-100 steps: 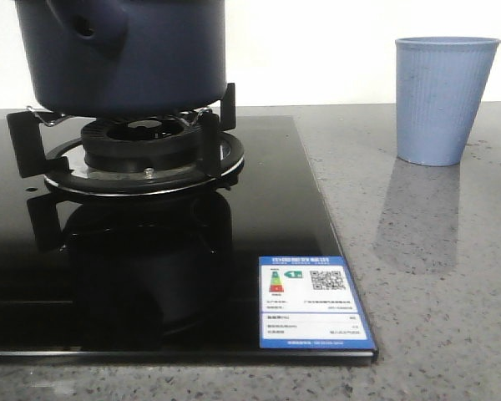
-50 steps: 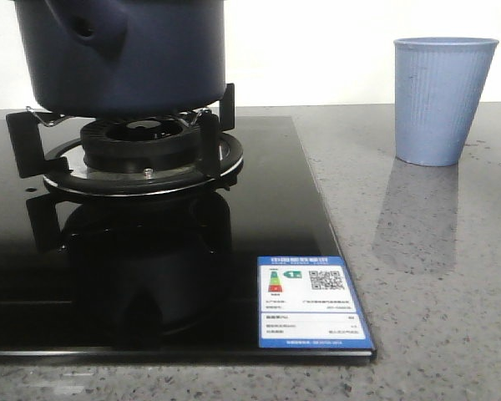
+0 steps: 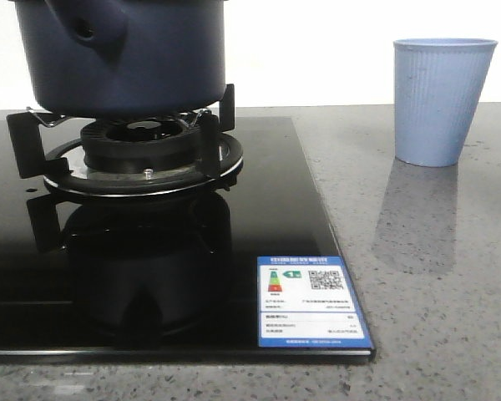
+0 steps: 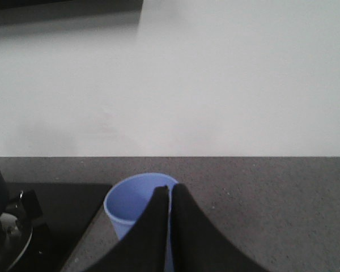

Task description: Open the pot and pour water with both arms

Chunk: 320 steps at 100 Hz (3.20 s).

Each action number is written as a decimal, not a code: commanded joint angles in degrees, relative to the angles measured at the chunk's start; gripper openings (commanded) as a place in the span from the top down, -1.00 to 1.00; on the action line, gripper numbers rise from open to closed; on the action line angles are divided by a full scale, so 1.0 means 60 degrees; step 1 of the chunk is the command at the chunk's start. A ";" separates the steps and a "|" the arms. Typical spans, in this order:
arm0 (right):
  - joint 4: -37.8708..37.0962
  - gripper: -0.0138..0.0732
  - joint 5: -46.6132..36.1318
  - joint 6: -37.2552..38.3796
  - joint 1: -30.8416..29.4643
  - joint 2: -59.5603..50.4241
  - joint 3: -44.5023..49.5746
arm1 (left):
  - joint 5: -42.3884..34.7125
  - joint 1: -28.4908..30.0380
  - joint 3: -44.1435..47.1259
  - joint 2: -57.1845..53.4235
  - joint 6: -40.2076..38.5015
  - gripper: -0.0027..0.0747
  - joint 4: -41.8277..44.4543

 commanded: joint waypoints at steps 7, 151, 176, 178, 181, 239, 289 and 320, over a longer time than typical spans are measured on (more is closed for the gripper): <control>-0.0209 0.78 0.0601 -0.0151 0.0028 -0.1176 0.1157 | -0.1168 -0.0025 0.1130 -0.0922 -0.0026 0.98 -0.0485; -0.0209 0.79 0.0825 -0.0151 0.0028 -0.1936 0.2226 | 0.0213 0.0482 0.3087 -0.4016 -0.2098 0.98 0.2181; -0.0209 0.79 0.0797 -0.0151 0.0028 -0.1936 0.2226 | 0.0556 0.1181 0.4661 -0.5537 -0.2634 0.98 0.2428; -0.0209 0.79 0.0797 -0.0151 0.0028 -0.1936 0.2226 | 0.0556 0.1181 0.4748 -0.5537 -0.2634 0.98 0.2428; -0.0209 0.79 0.0797 -0.0151 0.0028 -0.1918 0.2226 | 0.0390 0.1181 0.4886 -0.5537 -0.2634 0.98 0.2403; -0.0209 0.79 0.0797 -0.0151 0.0028 -0.1898 0.2226 | 0.0784 0.1181 0.4935 -0.5537 -0.2634 0.98 0.2176; -0.0154 0.79 0.1120 -0.0151 0.0028 -0.1898 0.2226 | 0.0784 0.1181 0.4935 -0.5537 -0.2634 0.98 0.2176; 1.2979 0.79 0.2305 -1.3503 0.0028 -0.1898 0.2226 | 0.0784 0.1181 0.4935 -0.5537 -0.2634 0.98 0.2176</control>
